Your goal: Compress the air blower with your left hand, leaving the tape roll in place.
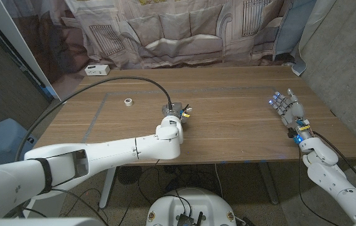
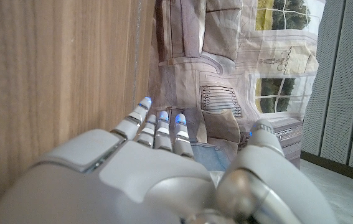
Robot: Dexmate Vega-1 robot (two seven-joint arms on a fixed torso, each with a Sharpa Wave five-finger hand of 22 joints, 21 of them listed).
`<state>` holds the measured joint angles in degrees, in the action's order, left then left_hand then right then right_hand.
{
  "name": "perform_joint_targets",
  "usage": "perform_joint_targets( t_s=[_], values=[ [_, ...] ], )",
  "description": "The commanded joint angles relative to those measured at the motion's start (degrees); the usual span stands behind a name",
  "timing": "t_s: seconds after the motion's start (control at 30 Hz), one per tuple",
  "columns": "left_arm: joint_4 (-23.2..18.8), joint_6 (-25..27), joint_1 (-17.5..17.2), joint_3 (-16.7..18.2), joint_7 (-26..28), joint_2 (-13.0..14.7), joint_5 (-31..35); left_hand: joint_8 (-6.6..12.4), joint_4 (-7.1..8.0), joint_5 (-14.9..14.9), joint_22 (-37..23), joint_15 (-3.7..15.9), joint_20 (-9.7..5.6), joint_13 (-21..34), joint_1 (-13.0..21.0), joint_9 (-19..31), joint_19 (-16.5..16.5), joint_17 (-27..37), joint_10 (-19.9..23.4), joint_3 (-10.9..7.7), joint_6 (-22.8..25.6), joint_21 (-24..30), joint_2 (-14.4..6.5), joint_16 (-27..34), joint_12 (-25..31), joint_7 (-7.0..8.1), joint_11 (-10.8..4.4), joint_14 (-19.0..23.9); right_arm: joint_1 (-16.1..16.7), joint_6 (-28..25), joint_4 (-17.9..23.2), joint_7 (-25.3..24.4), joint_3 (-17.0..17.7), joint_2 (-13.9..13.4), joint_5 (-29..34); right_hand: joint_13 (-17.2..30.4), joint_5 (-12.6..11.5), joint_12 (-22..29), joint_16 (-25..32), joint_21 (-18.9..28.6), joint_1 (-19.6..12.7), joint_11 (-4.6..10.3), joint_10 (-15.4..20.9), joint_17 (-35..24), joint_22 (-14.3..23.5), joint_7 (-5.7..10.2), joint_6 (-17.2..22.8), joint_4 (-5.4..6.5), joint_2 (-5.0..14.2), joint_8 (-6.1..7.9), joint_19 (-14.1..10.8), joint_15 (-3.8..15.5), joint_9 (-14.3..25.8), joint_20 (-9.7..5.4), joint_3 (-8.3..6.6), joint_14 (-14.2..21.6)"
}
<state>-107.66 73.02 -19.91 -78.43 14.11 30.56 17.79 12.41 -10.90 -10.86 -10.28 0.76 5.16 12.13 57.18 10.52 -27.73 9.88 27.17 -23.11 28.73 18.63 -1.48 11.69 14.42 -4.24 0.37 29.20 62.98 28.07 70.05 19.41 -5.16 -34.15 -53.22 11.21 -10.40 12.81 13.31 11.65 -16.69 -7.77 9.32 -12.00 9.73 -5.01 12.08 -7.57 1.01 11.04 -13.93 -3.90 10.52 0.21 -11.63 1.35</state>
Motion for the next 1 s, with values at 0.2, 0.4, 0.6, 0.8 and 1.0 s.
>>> perform_joint_targets(
  t_s=[0.2,0.4,0.6,0.8,1.0],
  values=[
    [-0.8,1.1,-2.3,1.8,2.8,-0.3,1.6,-0.13,0.32,-0.6,-0.4,0.29,0.39,0.6,8.4,0.5,-6.6,0.5,2.5,-1.41,2.2,2.1,-1.7,0.7,0.2,-0.58,0.61,2.8,-0.1,1.0,-0.6,1.1,0.4,0.7,-0.6,0.2,0.1,-0.3,-0.1,0.0,-0.1,-0.01,0.4,-0.2,0.1,-0.02,0.7,-0.06,0.48,0.26,-0.6,-0.1,0.2,-0.04,0.04,0.8],
    [-1.3,-0.3,-3.8,3.8,3.4,-0.1,1.0,0.32,0.6,-0.5,-0.7,0.72,-0.79,1.0,11.6,0.6,-10.4,1.2,4.5,-1.22,4.6,3.8,-2.9,2.4,0.8,-0.97,1.26,6.6,0.0,0.8,-0.6,1.5,0.5,0.6,-0.8,0.2,0.1,-0.4,-0.2,-0.1,-0.1,0.04,0.4,-0.2,0.1,0.03,0.7,-0.07,0.52,0.25,-0.6,-0.07,0.2,-0.01,0.02,0.8],
    [-1.6,-0.9,-4.4,4.8,3.7,-0.1,1.1,0.62,1.14,-0.5,-0.9,0.82,-1.66,1.2,12.0,0.7,-11.7,1.3,5.7,-1.28,6.1,4.5,-3.6,2.8,1.2,-1.17,1.5,8.1,0.3,0.9,-0.6,1.7,0.8,0.8,-1.3,0.2,0.1,-0.4,-0.2,-0.1,-0.1,0.0,0.4,-0.2,0.1,0.0,0.7,-0.09,0.57,0.24,-0.7,-0.06,0.2,0.02,0.01,0.8],
    [-1.9,-1.0,-4.8,5.5,4.1,0.0,1.6,0.73,1.17,-0.6,-0.9,0.77,-1.69,1.3,12.4,0.7,-12.0,1.1,6.6,-1.71,6.9,4.8,-4.1,2.7,1.4,-1.34,1.65,8.9,0.6,1.2,-0.4,2.0,1.0,1.0,-1.5,0.2,0.1,-0.4,-0.2,-0.1,-0.2,-0.01,0.5,-0.2,0.1,-0.04,0.8,-0.1,0.6,0.24,-0.7,-0.11,0.2,0.09,0.01,0.8],
    [-3.0,-0.6,-6.3,6.8,5.9,0.3,2.7,0.75,1.24,-0.7,-0.9,0.82,-1.63,1.4,12.5,0.7,-12.0,1.0,6.8,-1.85,7.2,4.9,-4.2,2.6,1.5,-1.33,1.51,9.1,1.0,1.5,0.0,2.0,1.2,1.0,-1.5,0.2,0.1,-0.4,-0.3,-0.1,-0.2,-0.02,0.5,-0.2,0.1,-0.02,0.8,-0.12,0.61,0.24,-0.7,-0.1,0.2,0.14,0.02,0.9]
  ],
)
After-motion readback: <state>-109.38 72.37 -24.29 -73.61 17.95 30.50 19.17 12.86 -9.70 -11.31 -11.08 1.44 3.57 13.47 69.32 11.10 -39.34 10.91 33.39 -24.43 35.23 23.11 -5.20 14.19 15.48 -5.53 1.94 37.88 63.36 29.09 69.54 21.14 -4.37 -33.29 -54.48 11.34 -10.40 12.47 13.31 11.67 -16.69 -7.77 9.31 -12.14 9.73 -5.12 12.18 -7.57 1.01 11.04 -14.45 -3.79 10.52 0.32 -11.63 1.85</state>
